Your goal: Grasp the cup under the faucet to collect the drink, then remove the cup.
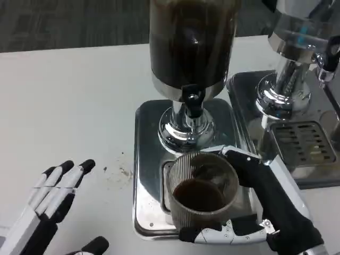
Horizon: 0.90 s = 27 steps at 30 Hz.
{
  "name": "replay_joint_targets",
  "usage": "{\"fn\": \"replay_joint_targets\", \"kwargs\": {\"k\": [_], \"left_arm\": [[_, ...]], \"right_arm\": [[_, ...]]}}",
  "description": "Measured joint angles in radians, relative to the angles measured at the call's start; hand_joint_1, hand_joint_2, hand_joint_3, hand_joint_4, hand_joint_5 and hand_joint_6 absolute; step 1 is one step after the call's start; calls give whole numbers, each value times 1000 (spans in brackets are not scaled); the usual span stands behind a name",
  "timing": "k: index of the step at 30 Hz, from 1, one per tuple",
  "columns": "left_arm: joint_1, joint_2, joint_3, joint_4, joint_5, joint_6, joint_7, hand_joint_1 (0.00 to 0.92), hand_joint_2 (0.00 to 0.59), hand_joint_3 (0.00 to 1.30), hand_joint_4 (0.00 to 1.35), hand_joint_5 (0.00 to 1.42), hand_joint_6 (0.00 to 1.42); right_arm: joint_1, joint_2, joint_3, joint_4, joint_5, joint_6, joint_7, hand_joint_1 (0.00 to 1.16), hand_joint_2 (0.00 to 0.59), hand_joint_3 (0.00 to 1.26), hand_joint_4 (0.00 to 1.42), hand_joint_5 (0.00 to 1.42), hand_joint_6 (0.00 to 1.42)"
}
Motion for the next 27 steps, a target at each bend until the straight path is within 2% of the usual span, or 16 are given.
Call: {"fn": "replay_joint_targets", "kwargs": {"k": [9, 16, 27], "left_arm": [[37, -36, 1, -14, 30, 43, 0, 0, 192, 6, 0, 0, 0], [46, -48, 0, -45, 32, 70, -6, 0, 188, 5, 0, 0, 0], [65, -66, -1, -95, 53, 94, -19, 0, 187, 9, 0, 0, 0]], "right_arm": [[6, -18, 2, -32, -8, 0, 9, 1014, 92, 697, 827, 858, 924], [6, -44, -5, -34, 0, 0, 27, 1015, 92, 702, 827, 858, 926], [6, -48, -11, -35, 29, 0, 48, 1027, 87, 711, 827, 858, 928]]}}
